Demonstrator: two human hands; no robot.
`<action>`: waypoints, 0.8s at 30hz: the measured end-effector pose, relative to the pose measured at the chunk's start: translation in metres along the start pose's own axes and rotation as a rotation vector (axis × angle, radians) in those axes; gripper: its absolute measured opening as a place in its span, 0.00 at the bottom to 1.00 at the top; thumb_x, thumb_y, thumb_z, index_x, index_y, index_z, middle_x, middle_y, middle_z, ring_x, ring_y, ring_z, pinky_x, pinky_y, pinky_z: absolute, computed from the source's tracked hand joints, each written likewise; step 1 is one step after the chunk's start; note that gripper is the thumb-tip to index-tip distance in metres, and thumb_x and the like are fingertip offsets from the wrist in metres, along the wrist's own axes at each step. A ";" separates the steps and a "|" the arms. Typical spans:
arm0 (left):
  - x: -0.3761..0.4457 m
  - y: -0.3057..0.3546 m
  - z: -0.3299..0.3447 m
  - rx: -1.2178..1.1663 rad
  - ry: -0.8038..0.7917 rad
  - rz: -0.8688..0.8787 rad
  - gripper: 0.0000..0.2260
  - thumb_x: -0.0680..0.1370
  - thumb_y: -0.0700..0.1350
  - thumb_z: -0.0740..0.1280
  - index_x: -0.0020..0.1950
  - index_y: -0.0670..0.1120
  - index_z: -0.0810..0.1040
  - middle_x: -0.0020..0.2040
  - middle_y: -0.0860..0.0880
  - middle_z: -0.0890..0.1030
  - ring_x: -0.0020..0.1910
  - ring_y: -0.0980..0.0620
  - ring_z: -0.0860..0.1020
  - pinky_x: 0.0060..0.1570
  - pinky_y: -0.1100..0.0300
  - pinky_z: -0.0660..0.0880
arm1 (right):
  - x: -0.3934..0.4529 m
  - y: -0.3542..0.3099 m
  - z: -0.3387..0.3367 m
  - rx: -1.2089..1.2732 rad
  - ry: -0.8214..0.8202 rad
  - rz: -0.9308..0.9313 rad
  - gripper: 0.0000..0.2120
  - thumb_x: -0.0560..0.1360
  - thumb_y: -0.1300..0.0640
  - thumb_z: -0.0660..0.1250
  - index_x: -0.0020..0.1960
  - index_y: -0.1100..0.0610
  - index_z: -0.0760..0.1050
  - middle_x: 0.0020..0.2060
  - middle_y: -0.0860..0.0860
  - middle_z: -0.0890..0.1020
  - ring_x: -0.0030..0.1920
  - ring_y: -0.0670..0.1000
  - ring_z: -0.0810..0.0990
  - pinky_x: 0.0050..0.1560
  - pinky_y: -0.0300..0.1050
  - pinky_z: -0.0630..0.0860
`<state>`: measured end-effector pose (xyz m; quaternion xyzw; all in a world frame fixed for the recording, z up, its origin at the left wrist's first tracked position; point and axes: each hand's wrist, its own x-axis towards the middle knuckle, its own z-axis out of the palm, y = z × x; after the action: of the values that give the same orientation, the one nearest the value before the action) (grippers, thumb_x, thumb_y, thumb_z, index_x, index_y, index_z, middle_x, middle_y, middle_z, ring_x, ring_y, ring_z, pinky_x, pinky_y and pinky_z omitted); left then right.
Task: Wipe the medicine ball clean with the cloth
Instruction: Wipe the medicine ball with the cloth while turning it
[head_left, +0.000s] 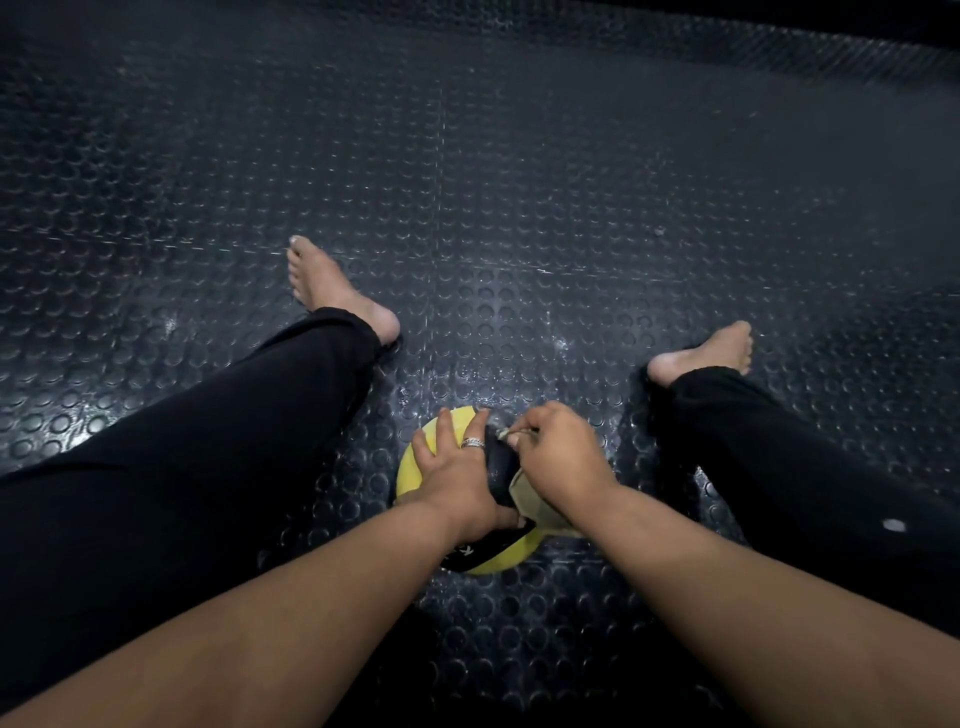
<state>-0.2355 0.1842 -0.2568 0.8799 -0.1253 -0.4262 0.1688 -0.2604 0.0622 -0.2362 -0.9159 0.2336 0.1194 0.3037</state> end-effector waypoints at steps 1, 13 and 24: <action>-0.001 0.000 -0.001 0.002 -0.001 -0.004 0.58 0.64 0.59 0.79 0.79 0.59 0.39 0.78 0.46 0.34 0.75 0.35 0.33 0.75 0.38 0.47 | 0.007 0.000 0.000 0.006 0.000 0.018 0.06 0.76 0.59 0.65 0.47 0.58 0.80 0.49 0.53 0.78 0.50 0.53 0.76 0.49 0.42 0.72; -0.002 0.003 -0.009 -0.057 -0.009 -0.026 0.56 0.66 0.53 0.79 0.79 0.59 0.40 0.79 0.47 0.35 0.76 0.35 0.35 0.76 0.42 0.49 | -0.004 0.002 0.004 0.071 0.017 -0.045 0.04 0.75 0.58 0.67 0.47 0.56 0.80 0.43 0.47 0.73 0.46 0.47 0.72 0.47 0.38 0.67; -0.003 -0.001 -0.009 -0.087 -0.016 -0.031 0.57 0.65 0.53 0.80 0.78 0.60 0.40 0.79 0.48 0.35 0.76 0.36 0.35 0.76 0.41 0.48 | -0.006 0.000 0.002 0.019 -0.011 -0.128 0.05 0.74 0.57 0.68 0.48 0.56 0.81 0.43 0.47 0.73 0.47 0.49 0.75 0.50 0.41 0.71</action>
<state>-0.2296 0.1881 -0.2497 0.8702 -0.0943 -0.4407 0.1992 -0.2657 0.0659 -0.2352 -0.9254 0.1741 0.1025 0.3208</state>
